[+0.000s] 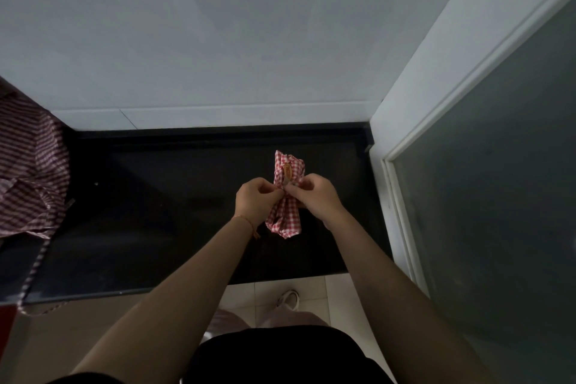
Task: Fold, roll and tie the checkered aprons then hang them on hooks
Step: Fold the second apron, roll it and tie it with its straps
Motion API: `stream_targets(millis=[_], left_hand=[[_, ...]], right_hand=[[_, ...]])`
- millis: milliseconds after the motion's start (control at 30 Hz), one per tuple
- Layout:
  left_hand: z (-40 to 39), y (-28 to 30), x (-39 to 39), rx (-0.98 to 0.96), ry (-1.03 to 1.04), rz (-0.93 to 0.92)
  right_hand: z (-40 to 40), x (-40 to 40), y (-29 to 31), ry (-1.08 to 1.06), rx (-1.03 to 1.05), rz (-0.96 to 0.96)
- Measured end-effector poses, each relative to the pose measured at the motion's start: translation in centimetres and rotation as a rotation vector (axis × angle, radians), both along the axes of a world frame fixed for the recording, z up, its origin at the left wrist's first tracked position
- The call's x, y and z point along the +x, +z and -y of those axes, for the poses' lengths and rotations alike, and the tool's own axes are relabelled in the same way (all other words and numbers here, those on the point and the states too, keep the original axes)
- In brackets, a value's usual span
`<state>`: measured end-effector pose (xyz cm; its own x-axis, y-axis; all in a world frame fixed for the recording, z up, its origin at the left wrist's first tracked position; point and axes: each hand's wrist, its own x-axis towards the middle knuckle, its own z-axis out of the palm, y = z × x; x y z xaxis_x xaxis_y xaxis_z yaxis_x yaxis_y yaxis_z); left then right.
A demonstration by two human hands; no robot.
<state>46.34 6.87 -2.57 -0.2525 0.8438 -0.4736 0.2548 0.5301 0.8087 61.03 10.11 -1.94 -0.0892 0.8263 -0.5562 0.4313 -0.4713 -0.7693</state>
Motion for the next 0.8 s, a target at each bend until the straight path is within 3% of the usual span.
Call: stream_targets(millis=[167, 300, 600, 700, 800], left_hand=[[-0.3, -0.4, 0.4, -0.007, -0.002, 0.002], [-0.4, -1.1, 0.9, -0.078, 0.079, 0.109], [-0.3, -2.0, 1.2, -0.222, 0.416, 0.504], [0.1, -1.6, 1.0, -0.198, 0.493, 0.602], [0.2, -1.1, 0.7, -0.167, 0.441, 0.69]], right_hand=[[0.2, -0.7, -0.2, -0.064, 0.168, 0.131], [0.6, -1.6, -0.5, -0.044, 0.365, 0.353], [0.3, -2.1, 0.1, -0.536, 0.081, 0.087], [0.2, -2.0, 0.0, -0.556, -0.04, 0.038], [0.3, -1.6, 0.2, -0.492, -0.11, -0.028]])
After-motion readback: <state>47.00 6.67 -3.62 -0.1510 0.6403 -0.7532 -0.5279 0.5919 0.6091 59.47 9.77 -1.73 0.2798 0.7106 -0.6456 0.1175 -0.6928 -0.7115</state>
